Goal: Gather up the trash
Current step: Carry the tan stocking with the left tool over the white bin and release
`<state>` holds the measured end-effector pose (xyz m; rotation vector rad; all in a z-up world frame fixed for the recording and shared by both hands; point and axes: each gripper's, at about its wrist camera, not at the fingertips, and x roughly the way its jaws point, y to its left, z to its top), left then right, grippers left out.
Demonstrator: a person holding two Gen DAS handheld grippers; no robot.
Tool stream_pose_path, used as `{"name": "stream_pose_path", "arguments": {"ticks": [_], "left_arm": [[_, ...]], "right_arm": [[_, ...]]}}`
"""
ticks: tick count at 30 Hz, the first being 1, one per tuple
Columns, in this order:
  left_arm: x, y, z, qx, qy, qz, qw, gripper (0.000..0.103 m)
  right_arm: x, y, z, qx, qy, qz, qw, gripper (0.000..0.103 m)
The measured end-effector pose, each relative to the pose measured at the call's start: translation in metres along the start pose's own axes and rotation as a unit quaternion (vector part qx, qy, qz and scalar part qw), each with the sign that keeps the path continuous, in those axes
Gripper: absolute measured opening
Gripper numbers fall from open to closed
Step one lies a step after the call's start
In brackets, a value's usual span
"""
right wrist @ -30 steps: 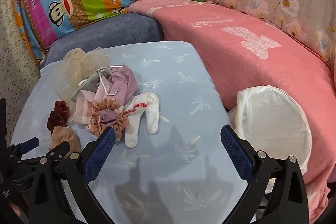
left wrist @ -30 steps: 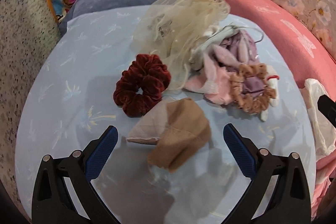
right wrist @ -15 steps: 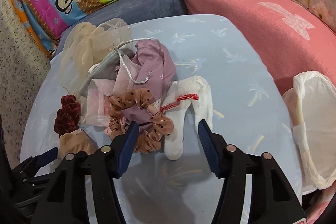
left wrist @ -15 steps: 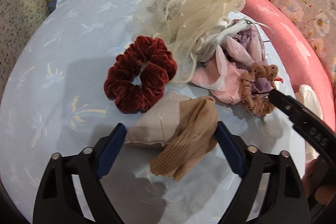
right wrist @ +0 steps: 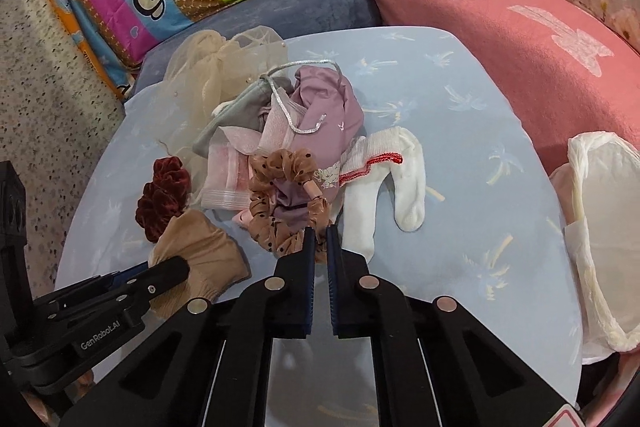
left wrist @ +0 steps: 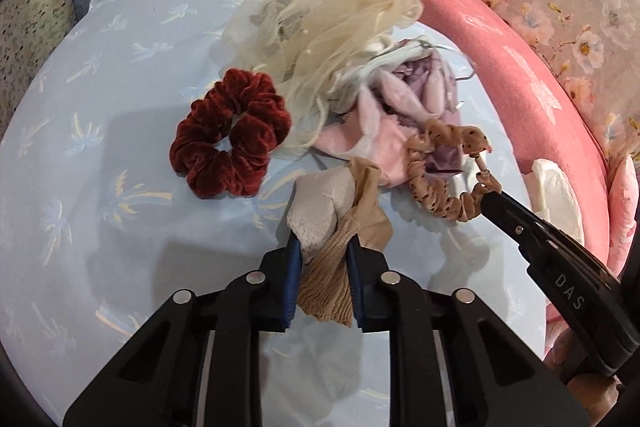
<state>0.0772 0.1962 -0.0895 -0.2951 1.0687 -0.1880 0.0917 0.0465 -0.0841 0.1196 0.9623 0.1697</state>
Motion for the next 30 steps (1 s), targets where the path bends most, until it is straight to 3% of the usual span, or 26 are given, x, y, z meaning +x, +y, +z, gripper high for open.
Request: {"name": "stream_pose_path", "arguments": {"ticks": [7, 15, 30], "left_arm": [[-0.022, -0.035, 0.004, 0.033, -0.029, -0.020, 0.9988, 0.018], [-0.038, -0.092, 0.008, 0.093, -0.051, -0.043, 0.9934, 0.018], [-0.032, -0.240, 0.003, 0.218, -0.069, -0.111, 0.9671, 0.018]], "right_arm": [[-0.050, -0.014, 0.006, 0.005, -0.040, -0.011, 0.999, 0.004], [-0.111, -0.055, 0.013, 0.033, -0.099, -0.037, 0.994, 0.004], [-0.188, -0.182, 0.004, 0.122, -0.164, -0.117, 0.972, 0.004]]}}
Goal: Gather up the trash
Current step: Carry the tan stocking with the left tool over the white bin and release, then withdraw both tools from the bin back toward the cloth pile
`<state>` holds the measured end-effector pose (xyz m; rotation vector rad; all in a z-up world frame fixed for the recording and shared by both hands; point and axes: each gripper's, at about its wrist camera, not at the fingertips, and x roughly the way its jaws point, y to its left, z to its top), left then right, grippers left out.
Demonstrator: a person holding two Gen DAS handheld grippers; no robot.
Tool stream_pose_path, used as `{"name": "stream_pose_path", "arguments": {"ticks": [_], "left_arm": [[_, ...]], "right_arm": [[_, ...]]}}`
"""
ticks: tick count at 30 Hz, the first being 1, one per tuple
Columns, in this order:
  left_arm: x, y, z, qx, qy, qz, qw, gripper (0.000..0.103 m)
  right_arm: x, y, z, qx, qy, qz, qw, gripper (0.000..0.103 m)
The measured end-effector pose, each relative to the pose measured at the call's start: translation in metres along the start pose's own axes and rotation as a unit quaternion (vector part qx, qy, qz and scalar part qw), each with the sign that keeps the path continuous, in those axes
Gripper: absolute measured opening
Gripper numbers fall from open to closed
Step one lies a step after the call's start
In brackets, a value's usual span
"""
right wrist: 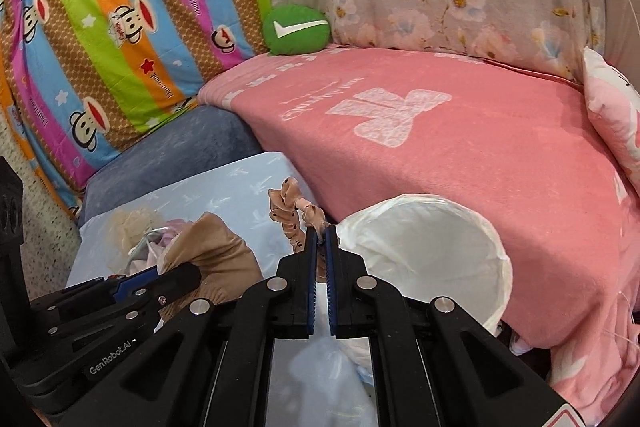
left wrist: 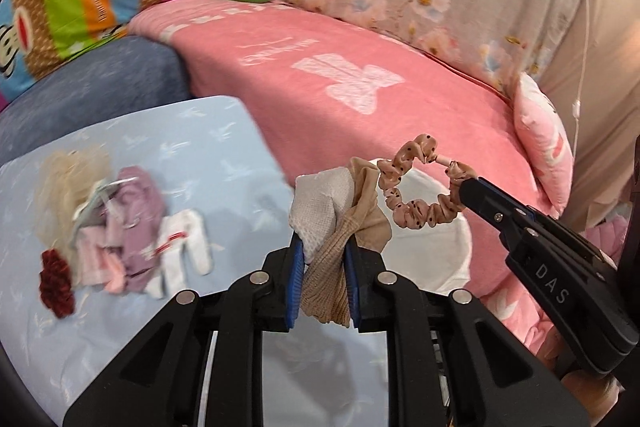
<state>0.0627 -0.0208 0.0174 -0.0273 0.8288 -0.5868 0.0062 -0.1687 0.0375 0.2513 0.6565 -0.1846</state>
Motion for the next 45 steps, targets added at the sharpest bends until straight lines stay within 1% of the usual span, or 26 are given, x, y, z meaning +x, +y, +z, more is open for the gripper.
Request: {"name": "stream_pose_path", "arguments": {"ticks": [4, 9, 17, 19, 21, 22, 23, 26, 27, 28, 30, 34, 37, 42, 45], "left_arm": [[0.014, -0.031, 0.005, 0.029, 0.004, -0.018, 0.9994, 0.018], [0.030, -0.059, 0.011, 0.059, 0.010, -0.028, 0.9978, 0.019], [0.049, -0.082, 0.015, 0.082, 0.030, -0.041, 0.9953, 0.021], [0.053, -0.083, 0.016, 0.083, 0.034, -0.042, 0.9951, 0.023], [0.054, -0.083, 0.016, 0.082, 0.032, -0.038, 0.9953, 0.029], [0.054, -0.084, 0.016, 0.083, 0.030, -0.035, 0.9955, 0.037], [0.054, -0.083, 0.016, 0.083, 0.028, -0.031, 0.9957, 0.053], [0.054, -0.080, 0.016, 0.078, 0.022, -0.014, 0.9966, 0.067], [0.055, -0.078, 0.017, 0.074, 0.025, -0.013, 0.9968, 0.069], [0.055, -0.075, 0.017, 0.070, 0.027, -0.012, 0.9971, 0.070], [0.056, -0.070, 0.017, 0.063, 0.028, -0.008, 0.9976, 0.070], [0.056, -0.064, 0.016, 0.057, 0.028, 0.000, 0.9980, 0.070], [0.054, -0.061, 0.014, 0.053, 0.027, 0.003, 0.9982, 0.070], [0.052, -0.052, 0.012, 0.042, 0.028, 0.008, 0.9987, 0.070], [0.049, -0.048, 0.010, 0.038, 0.028, 0.012, 0.9988, 0.070]], "right_arm": [[-0.001, -0.030, 0.001, 0.021, -0.001, -0.020, 1.000, 0.004], [0.001, -0.059, 0.002, 0.040, 0.000, -0.037, 0.998, 0.005], [0.010, -0.078, 0.003, 0.054, 0.004, -0.048, 0.997, 0.005], [0.011, -0.080, 0.004, 0.055, 0.004, -0.049, 0.997, 0.008], [0.013, -0.081, 0.006, 0.057, 0.003, -0.051, 0.997, 0.011], [0.014, -0.082, 0.007, 0.059, 0.001, -0.052, 0.997, 0.011], [0.016, -0.083, 0.008, 0.060, 0.002, -0.052, 0.997, 0.011], [0.018, -0.086, 0.009, 0.069, 0.003, -0.054, 0.996, 0.014], [0.018, -0.087, 0.009, 0.071, 0.003, -0.054, 0.996, 0.018], [0.018, -0.087, 0.009, 0.073, 0.002, -0.055, 0.996, 0.024], [0.018, -0.087, 0.007, 0.073, 0.002, -0.056, 0.996, 0.028], [0.019, -0.081, 0.005, 0.067, 0.005, -0.056, 0.996, 0.030], [0.018, -0.076, 0.003, 0.062, 0.004, -0.058, 0.996, 0.036], [0.017, -0.070, -0.002, 0.057, 0.007, -0.056, 0.997, 0.041], [0.018, -0.066, -0.004, 0.056, 0.009, -0.054, 0.997, 0.041]]}}
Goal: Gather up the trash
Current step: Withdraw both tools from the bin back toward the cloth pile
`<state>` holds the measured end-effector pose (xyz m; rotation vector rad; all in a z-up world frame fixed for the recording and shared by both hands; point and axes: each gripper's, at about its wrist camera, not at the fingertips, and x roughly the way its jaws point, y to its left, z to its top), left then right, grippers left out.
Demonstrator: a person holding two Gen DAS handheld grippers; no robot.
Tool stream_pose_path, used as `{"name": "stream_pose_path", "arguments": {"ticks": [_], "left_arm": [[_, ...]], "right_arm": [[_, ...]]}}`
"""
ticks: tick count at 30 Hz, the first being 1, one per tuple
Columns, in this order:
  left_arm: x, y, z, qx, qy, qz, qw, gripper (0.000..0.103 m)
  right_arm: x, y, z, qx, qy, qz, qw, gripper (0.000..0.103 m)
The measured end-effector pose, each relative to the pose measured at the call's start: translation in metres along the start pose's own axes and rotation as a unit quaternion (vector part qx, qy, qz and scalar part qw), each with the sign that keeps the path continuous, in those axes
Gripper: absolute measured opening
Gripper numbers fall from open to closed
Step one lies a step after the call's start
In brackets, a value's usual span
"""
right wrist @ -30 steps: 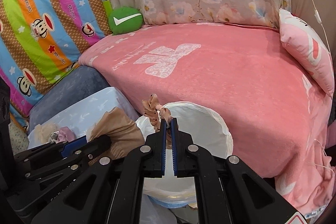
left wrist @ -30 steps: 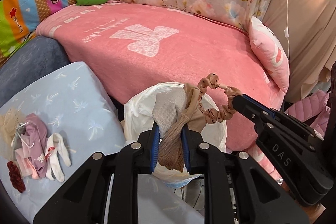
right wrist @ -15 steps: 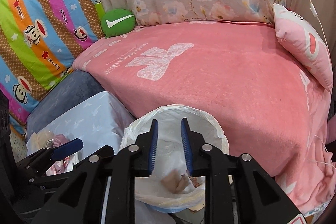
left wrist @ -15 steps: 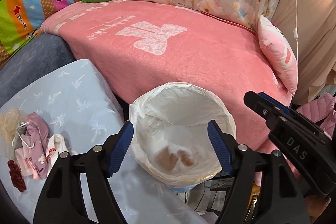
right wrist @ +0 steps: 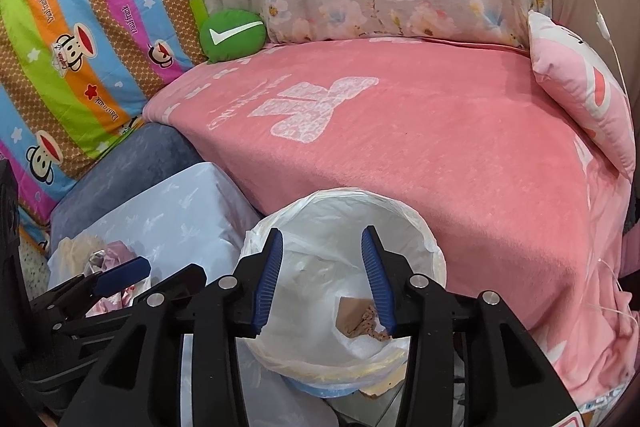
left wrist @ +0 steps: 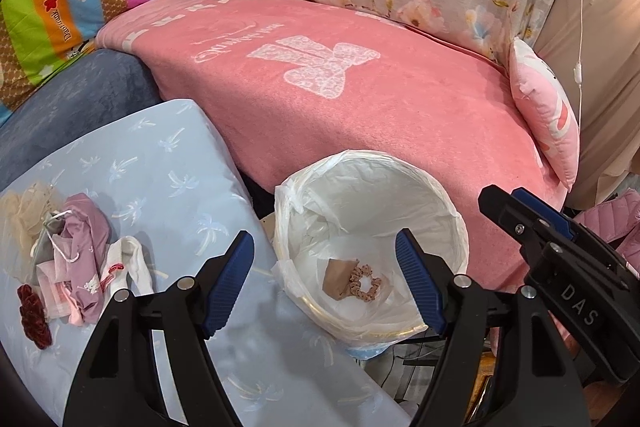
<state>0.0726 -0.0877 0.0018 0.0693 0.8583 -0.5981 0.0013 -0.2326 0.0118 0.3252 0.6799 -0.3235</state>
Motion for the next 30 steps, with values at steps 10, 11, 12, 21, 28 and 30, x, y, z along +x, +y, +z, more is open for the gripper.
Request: {"name": "stream_pose_path", "arguments": {"ticks": [10, 11, 12, 21, 28, 30], "left_arm": [[-0.006, 0.021, -0.008, -0.023, -0.003, 0.015, 0.9996, 0.075], [-0.006, 0.024, -0.009, -0.027, -0.003, 0.018, 0.9995, 0.077], [-0.007, 0.027, -0.011, -0.031, -0.002, 0.020, 0.9993, 0.077], [-0.012, 0.060, -0.023, -0.065, 0.000, 0.037, 0.9972, 0.079], [-0.020, 0.095, -0.040, -0.097, 0.000, 0.072, 0.9927, 0.087], [-0.024, 0.106, -0.046, -0.109, -0.002, 0.087, 0.9902, 0.088]], "right_arm": [[0.002, 0.018, -0.011, -0.012, 0.013, 0.008, 1.000, 0.043], [0.003, 0.020, -0.012, -0.014, 0.015, 0.010, 1.000, 0.043], [0.003, 0.023, -0.013, -0.015, 0.016, 0.011, 1.000, 0.043], [0.008, 0.050, -0.025, -0.036, 0.031, 0.021, 0.999, 0.048], [0.013, 0.075, -0.036, -0.055, 0.044, 0.032, 0.997, 0.052], [0.016, 0.084, -0.040, -0.062, 0.049, 0.036, 0.996, 0.052]]}}
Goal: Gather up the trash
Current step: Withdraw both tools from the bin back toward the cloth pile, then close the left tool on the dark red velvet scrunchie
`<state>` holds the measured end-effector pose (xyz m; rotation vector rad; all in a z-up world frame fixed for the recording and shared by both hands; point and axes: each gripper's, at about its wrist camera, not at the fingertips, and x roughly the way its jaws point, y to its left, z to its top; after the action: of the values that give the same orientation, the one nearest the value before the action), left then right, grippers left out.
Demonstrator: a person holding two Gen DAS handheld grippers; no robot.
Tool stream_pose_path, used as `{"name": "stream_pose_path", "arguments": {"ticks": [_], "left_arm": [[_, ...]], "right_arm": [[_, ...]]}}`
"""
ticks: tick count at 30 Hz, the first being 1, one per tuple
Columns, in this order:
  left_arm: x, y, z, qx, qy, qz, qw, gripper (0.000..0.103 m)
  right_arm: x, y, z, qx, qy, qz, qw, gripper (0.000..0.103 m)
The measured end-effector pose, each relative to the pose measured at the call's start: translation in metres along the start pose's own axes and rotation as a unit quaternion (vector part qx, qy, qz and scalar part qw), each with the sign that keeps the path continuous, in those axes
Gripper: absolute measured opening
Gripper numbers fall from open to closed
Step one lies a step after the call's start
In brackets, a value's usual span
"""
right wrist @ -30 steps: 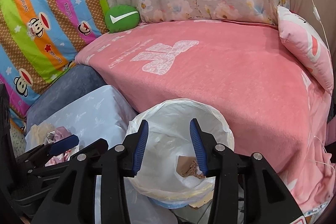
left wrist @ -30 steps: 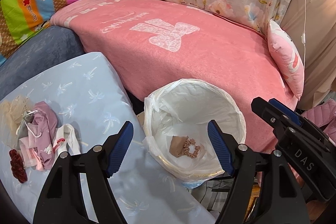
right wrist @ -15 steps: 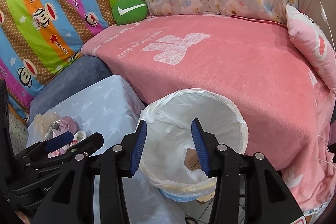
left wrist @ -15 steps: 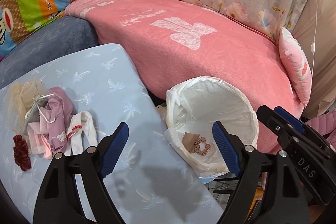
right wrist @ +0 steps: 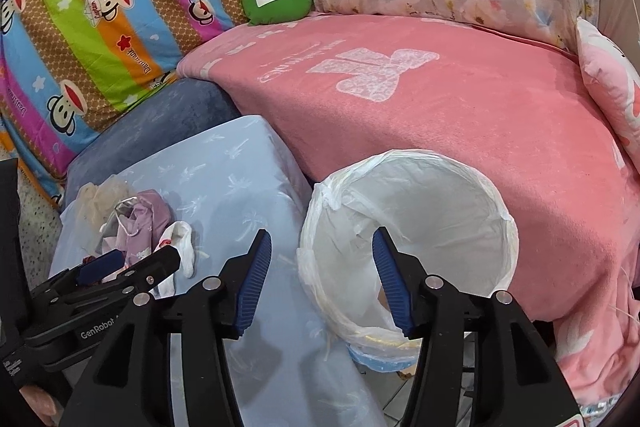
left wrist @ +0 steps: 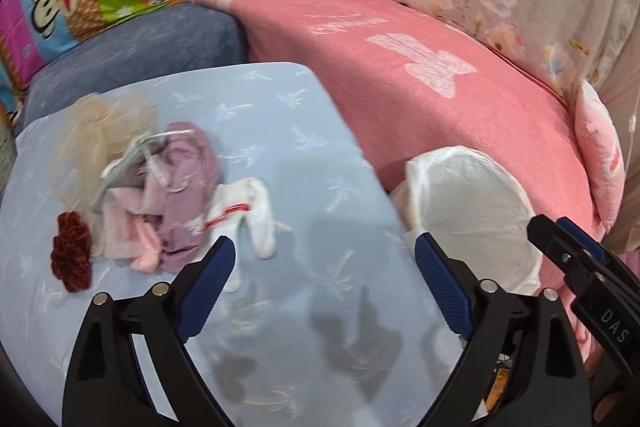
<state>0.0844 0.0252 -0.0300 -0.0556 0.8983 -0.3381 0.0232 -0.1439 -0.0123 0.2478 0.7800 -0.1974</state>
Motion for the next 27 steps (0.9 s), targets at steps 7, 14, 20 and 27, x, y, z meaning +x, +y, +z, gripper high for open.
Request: {"name": "stream_pose_path", "arguments": {"ticks": [7, 14, 20, 27], "left_arm": [[-0.007, 0.041, -0.010, -0.030, -0.003, 0.029, 0.9991, 0.089], [-0.013, 0.088, -0.020, -0.063, -0.001, 0.062, 0.9961, 0.089], [-0.015, 0.131, -0.029, -0.099, 0.003, 0.086, 0.9913, 0.089], [-0.016, 0.178, -0.038, -0.140, 0.008, 0.111, 0.9838, 0.089]], "right_arm": [[0.011, 0.037, -0.009, -0.032, 0.017, 0.017, 0.999, 0.054], [0.021, 0.077, -0.021, -0.063, 0.032, 0.034, 0.997, 0.056], [0.031, 0.109, -0.030, -0.086, 0.047, 0.049, 0.994, 0.056], [0.050, 0.141, -0.039, -0.099, 0.073, 0.066, 0.990, 0.056]]}}
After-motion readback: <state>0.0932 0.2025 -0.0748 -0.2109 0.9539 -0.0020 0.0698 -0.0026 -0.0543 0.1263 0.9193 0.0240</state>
